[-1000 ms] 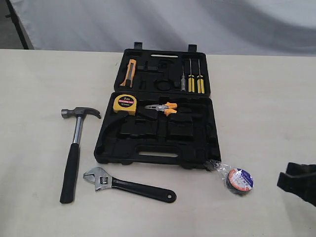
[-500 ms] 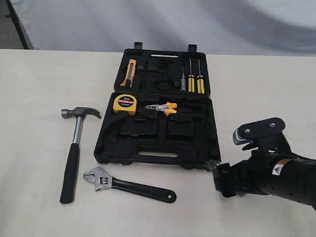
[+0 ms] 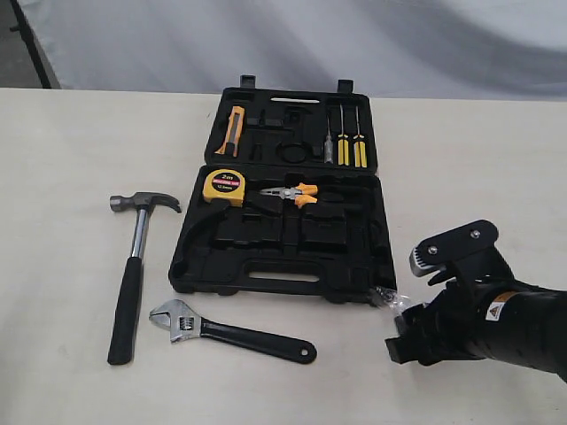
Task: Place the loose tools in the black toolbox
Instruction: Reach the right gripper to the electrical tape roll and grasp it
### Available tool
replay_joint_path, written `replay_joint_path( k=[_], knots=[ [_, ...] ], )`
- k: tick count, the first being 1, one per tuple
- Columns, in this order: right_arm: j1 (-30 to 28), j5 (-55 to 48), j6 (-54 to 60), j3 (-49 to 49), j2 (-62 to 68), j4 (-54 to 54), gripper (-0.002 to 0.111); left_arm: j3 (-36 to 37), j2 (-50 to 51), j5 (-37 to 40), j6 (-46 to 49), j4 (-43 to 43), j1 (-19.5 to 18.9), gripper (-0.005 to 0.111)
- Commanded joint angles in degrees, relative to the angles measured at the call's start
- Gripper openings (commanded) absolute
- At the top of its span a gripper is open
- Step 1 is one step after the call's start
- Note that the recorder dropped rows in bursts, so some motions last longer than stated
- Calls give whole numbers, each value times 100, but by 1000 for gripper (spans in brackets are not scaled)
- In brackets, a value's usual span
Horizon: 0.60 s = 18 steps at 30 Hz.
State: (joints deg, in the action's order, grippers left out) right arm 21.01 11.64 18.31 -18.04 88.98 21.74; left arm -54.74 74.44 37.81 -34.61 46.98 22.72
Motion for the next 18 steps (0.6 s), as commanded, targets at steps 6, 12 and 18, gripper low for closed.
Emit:
replay_joint_path(
  k=[6, 12, 18],
  knots=[
    [9, -62, 75, 8, 4, 116, 0, 53, -46, -97, -59, -78, -19, 1],
    [9, -475, -116, 8, -801, 483, 0, 53, -46, -97, -59, -78, -19, 1],
    [9, -496, -102, 8, -1852, 546, 0, 53, -46, -97, -59, -78, -19, 1]
  ],
)
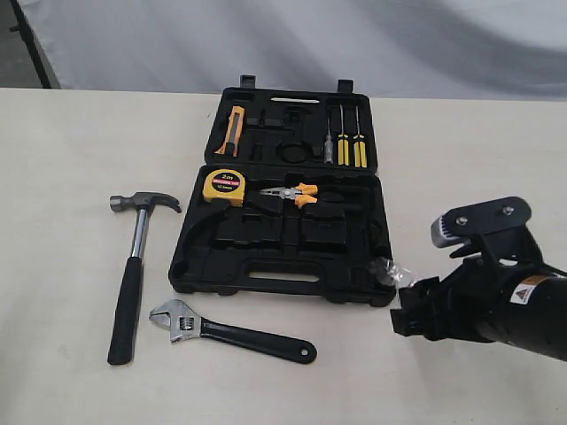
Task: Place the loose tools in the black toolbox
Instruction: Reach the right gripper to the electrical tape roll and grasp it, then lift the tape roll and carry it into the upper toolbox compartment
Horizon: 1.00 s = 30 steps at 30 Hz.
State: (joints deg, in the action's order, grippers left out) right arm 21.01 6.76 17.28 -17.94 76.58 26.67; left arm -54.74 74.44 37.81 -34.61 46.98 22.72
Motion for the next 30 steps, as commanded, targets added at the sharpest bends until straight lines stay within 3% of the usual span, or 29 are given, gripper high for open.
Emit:
replay_joint_path(
  k=[1, 6, 12, 21, 30],
  knots=[
    [9, 27, 0, -2, -761, 53, 0, 53, -46, -97, -59, -78, -19, 1],
    [9, -117, 11, -282, -1314, 42, 0, 53, -46, -97, -59, -78, -19, 1],
    [9, -676, -15, -1088, -913, 42, 0, 53, -46, -97, -59, -78, -19, 1],
    [9, -676, 41, -2767, 1123, 25, 0, 53, -46, -97, -59, -78, -19, 1],
    [-8, -676, 378, -5230, 3360, 25, 0, 53, -46, -97, -59, -78, -19, 1]
  ],
)
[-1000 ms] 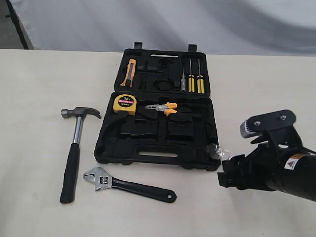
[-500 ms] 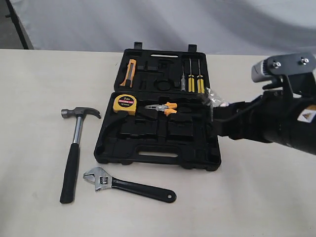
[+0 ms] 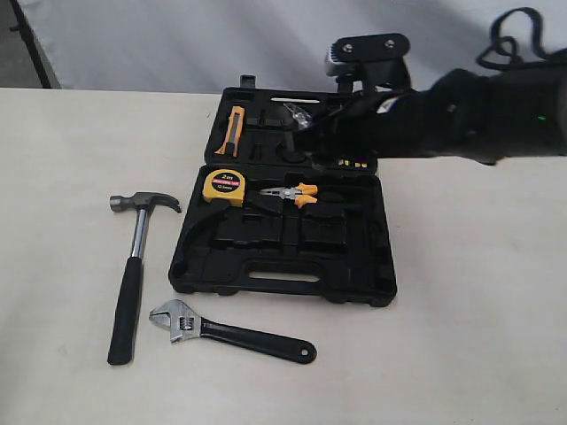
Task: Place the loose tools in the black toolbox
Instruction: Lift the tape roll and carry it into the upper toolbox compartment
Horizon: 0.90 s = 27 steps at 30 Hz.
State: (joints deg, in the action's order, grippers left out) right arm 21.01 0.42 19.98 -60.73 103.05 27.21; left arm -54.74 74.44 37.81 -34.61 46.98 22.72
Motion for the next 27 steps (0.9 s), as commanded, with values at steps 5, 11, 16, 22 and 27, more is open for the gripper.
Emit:
replay_joint_path(
  k=[5, 11, 16, 22, 27],
  knots=[
    [-93, -647, 191, -2323, 1785, -54, 0, 53, -46, -97, -59, -78, -19, 1],
    [-288, -1310, 191, -3356, 2629, -315, 0, 53, -46, -97, -59, -78, -19, 1],
    [-372, -1302, 191, -3439, 2849, -366, 0, 53, -46, -97, -59, -78, -19, 1],
    [-373, -1241, 228, -3449, 3000, -415, 0, 53, -46, -97, -59, -78, -19, 1],
    [-373, -1282, 228, -3449, 3090, -474, 1, 53, -46, -97, -59, -78, -19, 1]
  ],
)
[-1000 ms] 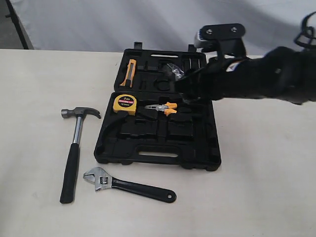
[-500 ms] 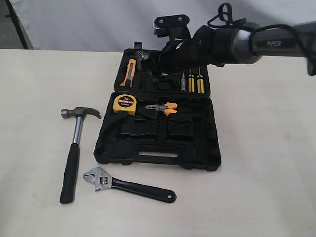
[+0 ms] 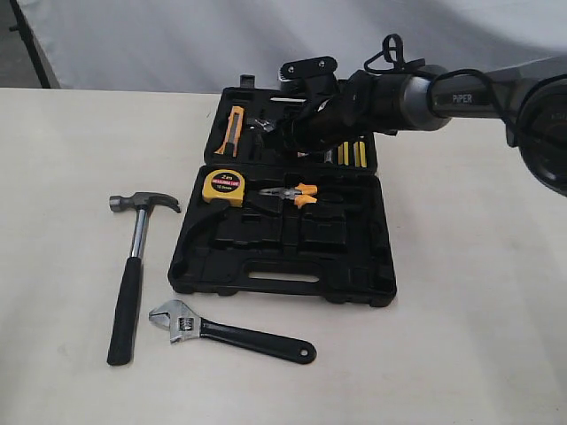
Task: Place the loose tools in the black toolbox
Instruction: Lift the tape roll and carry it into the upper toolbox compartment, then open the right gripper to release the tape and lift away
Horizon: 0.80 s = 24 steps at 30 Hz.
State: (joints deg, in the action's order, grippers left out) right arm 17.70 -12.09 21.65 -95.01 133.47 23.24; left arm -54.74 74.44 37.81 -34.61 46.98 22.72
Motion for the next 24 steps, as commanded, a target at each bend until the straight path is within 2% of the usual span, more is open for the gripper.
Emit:
replay_joint_path(
  k=[1, 3, 7, 14, 16, 20, 22, 24],
  knots=[
    [-42, -31, 61, -21, 48, -77, 4, 53, -46, -97, -59, -78, -19, 1],
    [-42, -47, 61, -21, 48, -77, 16, 53, -46, -97, -59, -78, -19, 1],
    [-42, -130, 61, -21, 48, -77, 53, 53, -46, -97, -59, -78, -19, 1],
    [-42, -191, 61, -21, -220, -77, 92, 53, -46, -97, -59, -78, -19, 1],
    [-70, -286, 141, -21, -431, -152, 96, 53, -46, -97, -59, -78, -19, 1],
    [-163, -479, 225, -21, -814, -189, 93, 53, -46, -97, -59, -78, -19, 1],
    [-176, -547, 225, -21, -891, -189, 88, 53, -46, -97, -59, -78, -19, 1],
    [-184, -613, 225, -21, -905, -189, 75, 53, -46, -97, -59, -78, -19, 1]
  ],
)
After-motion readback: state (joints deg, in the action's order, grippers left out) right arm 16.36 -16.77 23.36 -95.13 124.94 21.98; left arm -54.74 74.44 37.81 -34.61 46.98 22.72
